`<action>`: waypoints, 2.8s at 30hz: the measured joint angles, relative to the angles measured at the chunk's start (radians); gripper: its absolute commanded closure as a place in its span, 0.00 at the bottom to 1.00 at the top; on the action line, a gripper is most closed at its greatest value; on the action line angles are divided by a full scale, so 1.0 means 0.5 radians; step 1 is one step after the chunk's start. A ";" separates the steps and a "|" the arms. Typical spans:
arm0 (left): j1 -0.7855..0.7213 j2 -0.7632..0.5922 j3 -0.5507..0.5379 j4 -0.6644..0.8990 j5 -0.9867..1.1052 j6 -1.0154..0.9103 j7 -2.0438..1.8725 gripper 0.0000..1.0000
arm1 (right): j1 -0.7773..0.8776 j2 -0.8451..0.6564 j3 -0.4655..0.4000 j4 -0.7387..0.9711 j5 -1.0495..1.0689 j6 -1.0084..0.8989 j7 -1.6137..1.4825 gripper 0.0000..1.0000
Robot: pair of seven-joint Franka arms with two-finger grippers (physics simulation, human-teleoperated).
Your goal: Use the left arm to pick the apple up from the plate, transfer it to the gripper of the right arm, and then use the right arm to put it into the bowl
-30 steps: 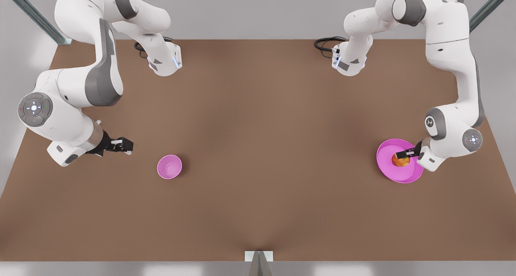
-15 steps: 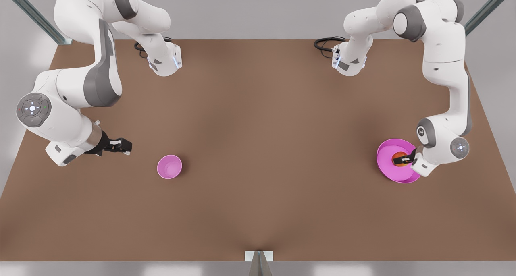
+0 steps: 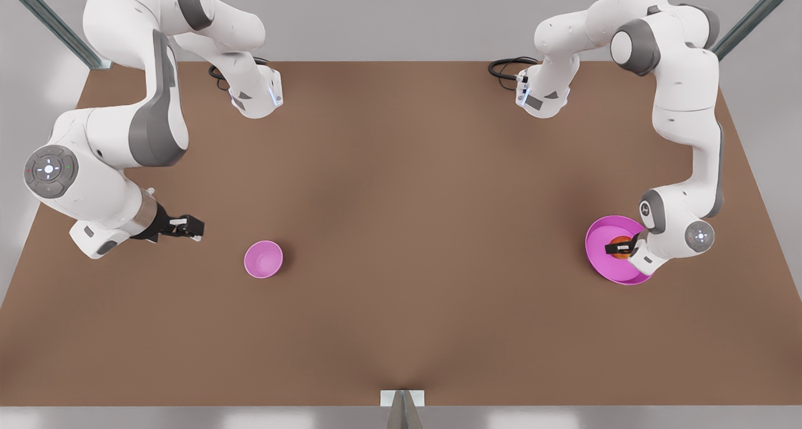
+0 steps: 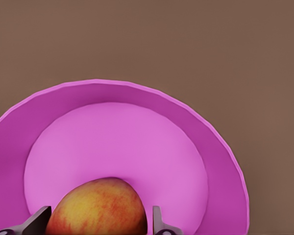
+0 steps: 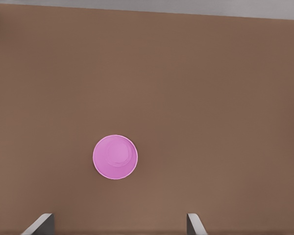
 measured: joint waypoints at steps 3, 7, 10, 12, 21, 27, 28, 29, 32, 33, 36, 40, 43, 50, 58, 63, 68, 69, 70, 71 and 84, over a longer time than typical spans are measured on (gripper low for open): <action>0.000 -0.002 0.007 -0.005 0.004 0.000 0.006 0.20 | -0.004 0.001 -0.002 -0.001 0.000 0.000 0.000 0.00; -0.002 0.001 0.007 -0.006 0.008 0.001 0.011 0.20 | -0.004 0.002 -0.001 -0.001 0.000 0.000 0.000 0.00; -0.004 0.011 0.007 -0.001 0.009 0.001 0.013 0.20 | 0.005 -0.001 0.001 -0.001 0.000 0.000 0.001 0.00; -0.018 -0.027 0.004 0.049 0.009 -0.020 0.013 0.20 | 0.009 -0.001 0.003 -0.001 0.001 0.000 0.001 0.00; -0.274 -0.249 -0.391 0.444 -0.565 -0.403 -0.001 0.20 | -0.019 0.089 0.070 -0.007 0.653 0.042 0.011 0.00; -0.693 -0.090 -0.598 0.593 -1.101 -0.269 0.064 0.20 | 0.072 0.468 0.087 -0.007 1.628 0.340 -0.080 0.00; -0.748 -0.042 -0.613 0.620 -1.256 -0.220 0.119 0.20 | 0.087 0.502 0.093 -0.007 1.743 0.405 -0.112 0.00; -0.784 0.008 -0.638 0.666 -1.413 -0.176 0.182 0.22 | 0.094 0.531 0.110 -0.019 1.849 0.473 -0.147 0.00; -0.834 0.170 -0.721 0.860 -1.923 -0.079 0.438 0.25 | 0.098 0.576 0.139 -0.156 2.155 0.655 -0.291 0.00; -0.841 0.210 -0.746 0.894 -2.096 -0.055 0.542 0.25 | 0.099 0.608 0.142 -0.171 2.253 0.708 -0.355 0.00; -0.850 0.418 -0.878 0.987 -2.592 -0.004 0.918 0.36 | 0.118 0.722 0.147 -0.292 2.595 0.830 -0.587 0.00; -0.854 0.687 -1.072 1.199 -2.944 0.037 1.447 0.37 | 0.142 0.749 0.201 -0.497 2.975 0.922 -0.927 0.00; -0.854 0.736 -1.112 1.241 -3.051 0.056 1.812 0.39 | 0.141 0.752 0.221 -0.550 3.103 0.961 -1.169 0.00; -0.876 0.808 -1.123 1.291 -3.139 0.079 2.531 0.39 | -0.072 0.708 0.484 -0.889 3.314 0.982 -1.663 0.00; -0.908 0.851 -1.125 1.326 -3.205 0.089 3.103 0.39 | -0.069 0.709 0.634 -0.875 3.458 1.122 -2.071 0.00; -0.908 0.851 -1.125 1.330 -3.215 0.091 3.357 0.39 | -0.057 0.719 0.638 -0.883 3.478 1.186 -2.255 0.00; -0.908 0.851 -1.125 1.330 -3.221 0.091 3.553 0.39 | -0.015 0.719 0.640 -0.906 3.484 1.233 -2.391 0.00; -0.908 0.851 -1.125 1.330 -3.221 0.091 3.586 0.39 | -0.008 0.719 0.641 -0.906 3.485 1.239 -2.414 0.00; -0.908 0.852 -1.125 1.330 -3.222 0.091 3.618 0.39 | 0.000 0.719 0.641 -0.904 3.486 1.248 -2.435 0.00; -0.908 0.852 -1.125 1.330 -3.223 0.091 3.648 0.39 | 0.005 0.719 0.641 -0.900 3.488 1.257 -2.455 0.00; -0.911 0.863 -1.125 1.330 -3.228 0.089 3.923 0.39 | 0.084 0.719 0.644 -0.827 3.613 1.363 -2.625 0.00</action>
